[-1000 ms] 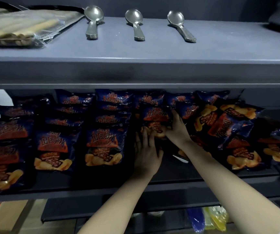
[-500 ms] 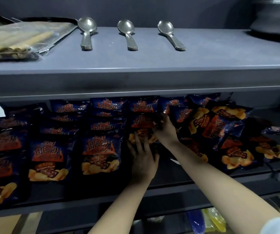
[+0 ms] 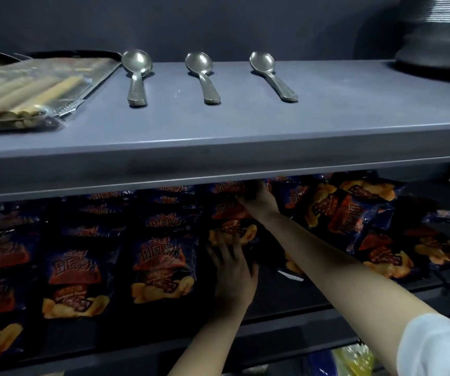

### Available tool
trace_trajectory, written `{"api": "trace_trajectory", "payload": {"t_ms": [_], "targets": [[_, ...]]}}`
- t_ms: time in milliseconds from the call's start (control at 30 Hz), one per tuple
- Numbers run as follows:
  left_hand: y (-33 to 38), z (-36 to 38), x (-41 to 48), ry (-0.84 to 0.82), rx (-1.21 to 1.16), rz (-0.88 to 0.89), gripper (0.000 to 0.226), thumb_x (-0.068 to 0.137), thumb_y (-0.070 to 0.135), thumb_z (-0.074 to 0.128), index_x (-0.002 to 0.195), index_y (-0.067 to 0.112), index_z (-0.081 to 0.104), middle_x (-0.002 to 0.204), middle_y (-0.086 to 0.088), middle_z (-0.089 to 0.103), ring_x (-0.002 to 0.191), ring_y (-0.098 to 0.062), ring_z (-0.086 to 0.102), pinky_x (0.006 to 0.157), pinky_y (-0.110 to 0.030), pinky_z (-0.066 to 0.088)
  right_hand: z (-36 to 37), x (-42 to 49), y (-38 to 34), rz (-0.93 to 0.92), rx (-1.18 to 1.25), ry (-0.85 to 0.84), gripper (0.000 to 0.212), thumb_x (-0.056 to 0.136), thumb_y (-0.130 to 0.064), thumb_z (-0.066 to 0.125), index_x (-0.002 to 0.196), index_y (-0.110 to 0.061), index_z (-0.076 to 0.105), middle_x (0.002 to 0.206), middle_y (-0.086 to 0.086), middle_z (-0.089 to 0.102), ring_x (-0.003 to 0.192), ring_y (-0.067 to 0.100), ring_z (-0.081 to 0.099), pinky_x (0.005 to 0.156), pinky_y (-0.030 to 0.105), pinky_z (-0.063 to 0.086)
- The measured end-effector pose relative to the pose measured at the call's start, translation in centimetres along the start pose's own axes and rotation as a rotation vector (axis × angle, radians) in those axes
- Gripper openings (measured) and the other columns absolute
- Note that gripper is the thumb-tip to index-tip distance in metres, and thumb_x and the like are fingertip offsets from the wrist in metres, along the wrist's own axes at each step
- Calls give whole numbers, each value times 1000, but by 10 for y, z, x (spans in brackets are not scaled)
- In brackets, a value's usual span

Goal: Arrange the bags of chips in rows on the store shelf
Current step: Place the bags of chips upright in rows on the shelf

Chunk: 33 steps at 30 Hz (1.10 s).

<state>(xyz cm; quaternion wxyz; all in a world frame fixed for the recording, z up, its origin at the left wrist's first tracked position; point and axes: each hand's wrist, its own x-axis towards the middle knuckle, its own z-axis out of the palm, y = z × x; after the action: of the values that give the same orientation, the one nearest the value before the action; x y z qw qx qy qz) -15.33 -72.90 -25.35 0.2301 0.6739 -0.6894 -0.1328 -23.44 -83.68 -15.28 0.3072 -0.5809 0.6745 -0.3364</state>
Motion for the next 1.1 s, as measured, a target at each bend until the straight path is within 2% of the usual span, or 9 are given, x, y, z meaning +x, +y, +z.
{"api": "trace_trajectory", "payload": {"t_ms": [167, 367, 467, 567, 667, 733, 867, 1000, 1100], "targets": [[-2, 4, 2, 55, 21, 1, 83, 72, 33, 75, 138, 17, 27, 150, -25, 24, 129, -58, 27, 89, -64, 42, -3, 8, -10, 16, -255, -23, 30, 94, -31, 49, 114, -10, 57, 110, 12, 65, 102, 28, 60, 85, 34, 46], [-2, 7, 4, 78, 36, 1, 83, 74, 33, 73, 140, 18, 26, 151, -23, 23, 131, -56, 24, 88, -62, 44, -5, 12, -1, 1, -336, -26, 35, 96, -36, 46, 110, -8, 63, 110, 12, 66, 104, 27, 59, 76, 26, 38], [-2, 5, 3, 64, 14, -4, 79, 80, 34, 67, 145, 16, 26, 154, -22, 13, 136, -54, 13, 97, -62, 37, -5, 12, 1, -7, -289, 22, 39, 96, -39, 46, 104, -6, 65, 105, 12, 67, 100, 26, 60, 72, 24, 36], [1, 0, 3, 25, -8, -8, 77, 88, 36, 56, 149, 19, 12, 157, -16, -5, 140, -48, -3, 108, -58, 25, -9, 11, 5, -12, -280, 48, 32, 96, -30, 46, 87, -7, 65, 94, 13, 68, 82, 22, 59, 68, 23, 35], [2, -5, 2, 4, -10, 2, 77, 90, 36, 52, 149, 21, 5, 156, -14, -11, 140, -46, -9, 111, -56, 17, -20, 14, 11, 29, -291, 71, 32, 94, -22, 43, 68, -9, 58, 73, 10, 62, 79, 26, 60, 67, 25, 39], [1, -3, 2, 20, -12, 12, 76, 89, 34, 54, 149, 20, 10, 156, -15, -8, 140, -47, -7, 110, -57, 19, -26, 15, 16, 68, -287, 74, 37, 93, -22, 43, 60, -10, 53, 61, 5, 54, 74, 27, 60, 67, 27, 44], [0, 0, -1, 72, 10, 19, 77, 86, 33, 57, 147, 17, 14, 156, -17, -2, 139, -49, -1, 109, -58, 23, -27, 13, 23, 64, -291, 62, 39, 94, -21, 44, 56, -13, 47, 63, 7, 52, 72, 25, 54, 66, 28, 39], [1, -4, -4, 130, 62, 75, 67, 81, 28, 64, 140, 22, 32, 154, -20, 10, 138, -51, 9, 106, -59, 26, -22, 16, 25, 38, -299, 60, 38, 94, -18, 44, 56, -17, 46, 64, 4, 51, 70, 23, 51, 67, 27, 36], [0, -6, -4, 186, 71, 103, 50, 75, 20, 70, 119, 20, 46, 136, -22, 36, 126, -48, 34, 98, -58, 39, -16, 22, 20, -9, -313, 75, 38, 94, -20, 46, 56, -21, 42, 59, -2, 46, 64, 21, 47, 65, 26, 33]]}}
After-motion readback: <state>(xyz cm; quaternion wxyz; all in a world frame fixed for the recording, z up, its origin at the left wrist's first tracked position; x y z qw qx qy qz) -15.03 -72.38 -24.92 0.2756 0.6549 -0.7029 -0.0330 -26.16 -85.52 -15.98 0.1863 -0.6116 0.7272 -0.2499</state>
